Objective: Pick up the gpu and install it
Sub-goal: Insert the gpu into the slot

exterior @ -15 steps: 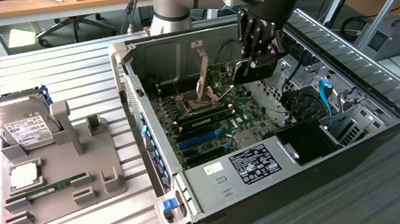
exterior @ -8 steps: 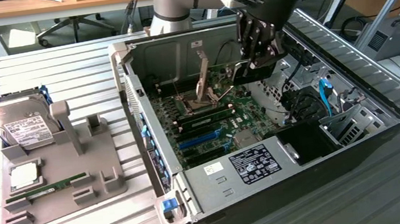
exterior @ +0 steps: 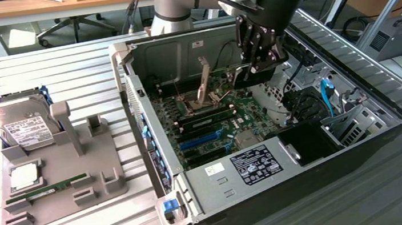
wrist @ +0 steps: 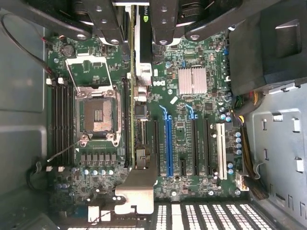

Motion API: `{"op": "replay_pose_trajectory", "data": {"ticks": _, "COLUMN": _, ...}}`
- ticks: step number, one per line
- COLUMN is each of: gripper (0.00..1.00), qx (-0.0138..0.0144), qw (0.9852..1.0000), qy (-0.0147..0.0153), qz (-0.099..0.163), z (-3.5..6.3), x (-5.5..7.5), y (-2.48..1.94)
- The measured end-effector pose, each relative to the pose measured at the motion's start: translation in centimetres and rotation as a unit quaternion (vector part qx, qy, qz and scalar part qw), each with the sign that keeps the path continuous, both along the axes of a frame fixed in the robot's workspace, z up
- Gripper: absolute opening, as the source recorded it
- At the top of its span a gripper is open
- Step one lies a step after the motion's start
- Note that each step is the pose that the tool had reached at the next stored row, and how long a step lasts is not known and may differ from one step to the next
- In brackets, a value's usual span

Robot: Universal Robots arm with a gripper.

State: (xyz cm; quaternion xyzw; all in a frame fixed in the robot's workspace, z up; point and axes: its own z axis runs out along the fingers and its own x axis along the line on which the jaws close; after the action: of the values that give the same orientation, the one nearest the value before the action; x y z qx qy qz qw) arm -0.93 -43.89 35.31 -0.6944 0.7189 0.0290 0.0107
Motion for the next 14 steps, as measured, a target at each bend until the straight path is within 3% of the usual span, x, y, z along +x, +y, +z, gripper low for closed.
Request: {"op": "replay_pose_trajectory", "data": {"ticks": 14, "gripper": 0.27, "qx": 0.0, "qw": 1.0, "qy": 0.0, "qz": 0.001, "z": -0.61, "x": -0.02, "y": -0.14}}
